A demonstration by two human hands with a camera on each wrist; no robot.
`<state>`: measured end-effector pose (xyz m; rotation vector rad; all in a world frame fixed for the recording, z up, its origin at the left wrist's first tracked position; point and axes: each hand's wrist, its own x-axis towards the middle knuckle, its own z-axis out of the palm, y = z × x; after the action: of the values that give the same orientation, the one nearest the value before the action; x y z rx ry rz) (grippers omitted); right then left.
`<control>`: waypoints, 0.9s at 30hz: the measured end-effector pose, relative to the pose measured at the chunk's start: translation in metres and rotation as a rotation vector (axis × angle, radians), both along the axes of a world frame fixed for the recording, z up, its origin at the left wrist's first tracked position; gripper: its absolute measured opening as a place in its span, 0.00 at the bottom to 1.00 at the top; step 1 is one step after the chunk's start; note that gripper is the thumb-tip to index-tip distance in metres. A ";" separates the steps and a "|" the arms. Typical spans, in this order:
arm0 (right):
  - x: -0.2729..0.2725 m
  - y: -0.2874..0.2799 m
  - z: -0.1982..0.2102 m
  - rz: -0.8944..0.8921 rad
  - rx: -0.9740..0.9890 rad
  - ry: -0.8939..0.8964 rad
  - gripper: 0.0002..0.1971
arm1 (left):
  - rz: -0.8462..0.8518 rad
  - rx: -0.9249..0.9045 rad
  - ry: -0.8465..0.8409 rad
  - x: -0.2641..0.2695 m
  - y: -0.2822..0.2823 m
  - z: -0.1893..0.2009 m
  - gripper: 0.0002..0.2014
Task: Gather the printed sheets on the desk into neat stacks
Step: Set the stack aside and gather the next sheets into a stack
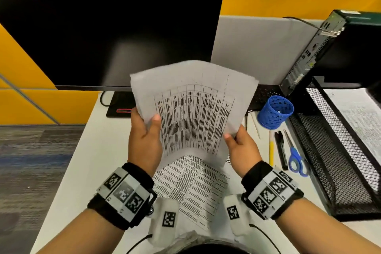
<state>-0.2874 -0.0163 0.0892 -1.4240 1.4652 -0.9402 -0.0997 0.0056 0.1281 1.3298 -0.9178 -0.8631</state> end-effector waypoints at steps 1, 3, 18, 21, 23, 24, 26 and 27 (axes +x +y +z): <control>-0.002 0.000 0.001 -0.016 -0.012 -0.033 0.22 | 0.010 -0.023 -0.004 0.004 0.000 0.001 0.19; -0.004 0.001 0.001 -0.034 -0.016 -0.092 0.22 | 0.017 -0.057 0.007 0.012 0.000 -0.001 0.17; -0.001 -0.007 -0.008 -0.048 0.079 -0.084 0.18 | -0.031 0.214 -0.062 0.016 -0.003 -0.031 0.15; -0.009 -0.008 -0.007 -0.041 0.077 -0.148 0.16 | 0.014 0.162 -0.010 0.020 -0.008 -0.024 0.18; -0.016 -0.005 -0.008 0.006 0.132 -0.145 0.15 | 0.026 0.119 0.051 0.023 -0.010 -0.017 0.21; -0.020 -0.002 -0.011 0.032 0.161 -0.132 0.14 | 0.041 0.104 0.090 0.025 -0.011 -0.014 0.21; -0.028 0.005 -0.017 0.079 0.215 -0.072 0.14 | 0.042 0.072 0.180 0.031 -0.015 -0.012 0.22; -0.030 0.009 -0.020 0.089 0.230 -0.043 0.15 | 0.036 0.062 0.219 0.033 -0.016 -0.010 0.23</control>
<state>-0.3178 -0.0072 0.0690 -1.2821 1.4166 -0.7180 -0.0662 -0.0103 0.1179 1.2717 -0.6996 -0.9940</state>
